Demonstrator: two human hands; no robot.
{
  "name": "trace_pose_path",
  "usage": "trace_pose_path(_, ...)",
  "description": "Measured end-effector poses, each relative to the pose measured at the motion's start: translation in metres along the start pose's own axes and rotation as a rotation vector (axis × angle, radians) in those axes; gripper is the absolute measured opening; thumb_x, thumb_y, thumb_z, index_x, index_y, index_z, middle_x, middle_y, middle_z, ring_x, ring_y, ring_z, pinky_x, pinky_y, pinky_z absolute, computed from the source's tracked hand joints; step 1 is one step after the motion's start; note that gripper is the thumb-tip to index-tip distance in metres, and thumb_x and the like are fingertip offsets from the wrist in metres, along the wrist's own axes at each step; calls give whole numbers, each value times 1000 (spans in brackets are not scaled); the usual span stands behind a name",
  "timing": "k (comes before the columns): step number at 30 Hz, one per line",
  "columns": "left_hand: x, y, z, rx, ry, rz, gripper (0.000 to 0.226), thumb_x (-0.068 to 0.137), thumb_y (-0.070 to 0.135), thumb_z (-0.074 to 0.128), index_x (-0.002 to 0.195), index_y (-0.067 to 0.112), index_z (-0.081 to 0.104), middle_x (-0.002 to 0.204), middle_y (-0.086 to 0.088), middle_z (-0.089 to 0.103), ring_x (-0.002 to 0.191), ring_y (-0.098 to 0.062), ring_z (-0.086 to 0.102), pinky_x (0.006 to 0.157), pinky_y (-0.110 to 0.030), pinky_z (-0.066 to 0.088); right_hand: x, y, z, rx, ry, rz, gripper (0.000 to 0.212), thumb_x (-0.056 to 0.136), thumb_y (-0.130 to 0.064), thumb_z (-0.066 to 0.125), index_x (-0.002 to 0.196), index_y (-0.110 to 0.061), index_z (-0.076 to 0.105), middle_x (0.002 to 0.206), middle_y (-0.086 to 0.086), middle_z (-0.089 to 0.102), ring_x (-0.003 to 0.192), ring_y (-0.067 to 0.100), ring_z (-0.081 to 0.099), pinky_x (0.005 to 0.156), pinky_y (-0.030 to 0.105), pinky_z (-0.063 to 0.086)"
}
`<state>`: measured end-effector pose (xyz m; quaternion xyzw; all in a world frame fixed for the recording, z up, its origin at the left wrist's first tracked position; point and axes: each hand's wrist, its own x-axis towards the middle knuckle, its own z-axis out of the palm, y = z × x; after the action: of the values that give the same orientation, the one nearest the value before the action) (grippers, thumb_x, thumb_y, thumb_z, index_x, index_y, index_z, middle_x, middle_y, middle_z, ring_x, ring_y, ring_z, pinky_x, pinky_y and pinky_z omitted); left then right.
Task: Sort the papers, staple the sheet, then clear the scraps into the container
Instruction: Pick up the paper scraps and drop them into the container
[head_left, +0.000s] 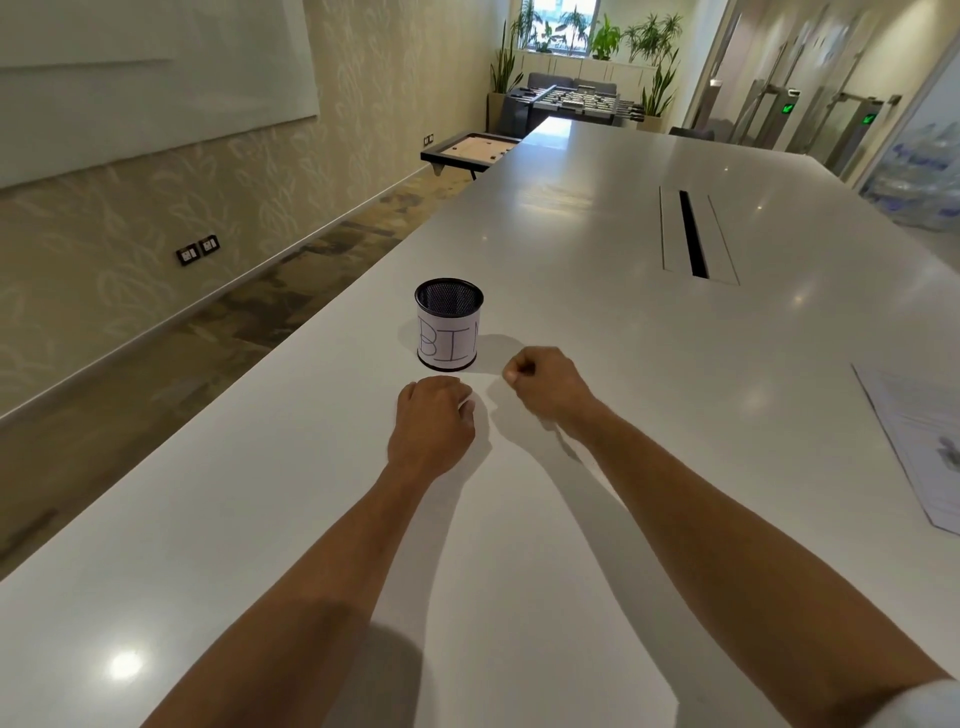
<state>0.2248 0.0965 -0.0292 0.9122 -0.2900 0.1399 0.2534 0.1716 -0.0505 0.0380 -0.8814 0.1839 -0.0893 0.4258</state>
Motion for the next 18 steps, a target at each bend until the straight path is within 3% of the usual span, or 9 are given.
trace_pose_path(3,0,1,-2,-7,-1,0,24,83,14,54,60,14,45,61,5,46,63,-19,42,66,-31,34,13,-16,-9,209,-1,43,21,84,2,50,71,-13,59,71,2,57,63,15,51,58,27,43)
trace_pose_path(8,-1,2,-2,-45,13,5,25,82,13,56,63,19,41,64,9,44,66,-15,40,72,-32,39,35,-49,-21,299,-12,5,16,87,3,50,78,-7,60,72,4,54,63,14,50,57,25,45)
trace_pose_path(14,0,0,0,-18,2,7,20,81,14,54,63,16,46,65,5,50,68,-19,46,72,-33,40,70,-78,-15,233,32,-36,22,85,0,53,68,-12,61,69,2,58,63,16,52,59,28,46)
trace_pose_path(18,2,-4,4,-27,-5,15,11,83,15,54,76,16,63,77,4,63,78,-19,57,80,-33,45,78,-91,-8,57,63,-132,15,87,-3,56,78,-7,68,82,1,65,73,12,58,62,22,46)
